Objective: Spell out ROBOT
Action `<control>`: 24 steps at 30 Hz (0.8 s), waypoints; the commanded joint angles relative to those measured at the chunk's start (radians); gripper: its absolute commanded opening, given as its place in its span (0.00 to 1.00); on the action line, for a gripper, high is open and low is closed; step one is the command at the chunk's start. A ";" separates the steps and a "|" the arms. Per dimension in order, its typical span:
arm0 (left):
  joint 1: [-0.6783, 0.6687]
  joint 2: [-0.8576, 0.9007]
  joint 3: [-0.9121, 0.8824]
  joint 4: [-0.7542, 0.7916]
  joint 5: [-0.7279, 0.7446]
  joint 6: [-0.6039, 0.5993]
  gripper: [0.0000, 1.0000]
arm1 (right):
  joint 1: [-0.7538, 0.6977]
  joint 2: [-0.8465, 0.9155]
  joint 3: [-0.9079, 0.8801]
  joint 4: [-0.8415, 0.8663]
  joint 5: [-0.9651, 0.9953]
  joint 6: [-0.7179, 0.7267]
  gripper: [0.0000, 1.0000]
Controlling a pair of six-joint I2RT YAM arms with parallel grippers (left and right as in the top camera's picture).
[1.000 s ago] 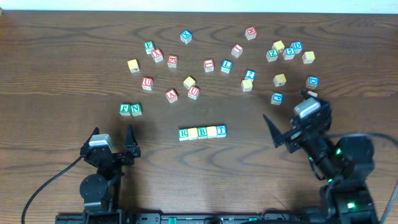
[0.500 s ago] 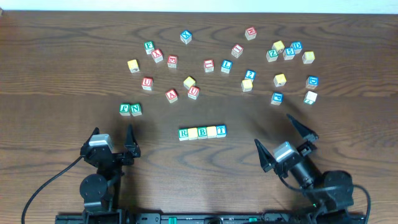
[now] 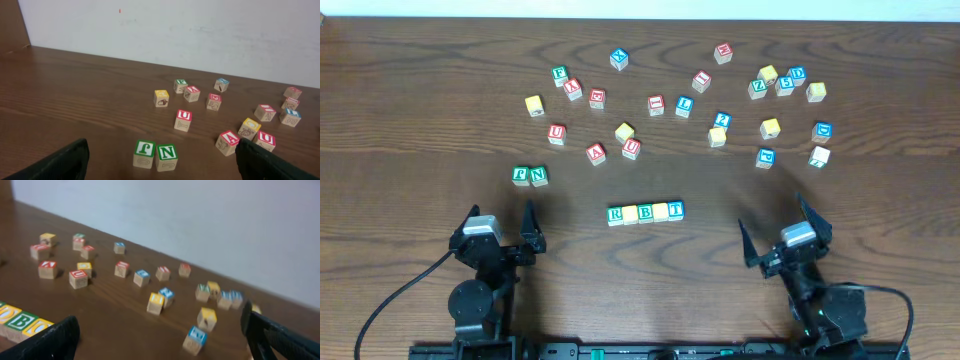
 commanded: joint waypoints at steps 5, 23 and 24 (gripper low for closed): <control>0.006 -0.005 -0.014 -0.037 0.014 0.013 0.92 | 0.006 -0.009 -0.002 -0.043 0.072 0.218 0.99; 0.006 -0.005 -0.014 -0.037 0.014 0.013 0.92 | -0.076 -0.009 -0.002 -0.043 0.071 0.203 0.99; 0.006 -0.005 -0.014 -0.037 0.014 0.013 0.92 | -0.085 -0.009 -0.002 -0.043 0.071 0.203 0.99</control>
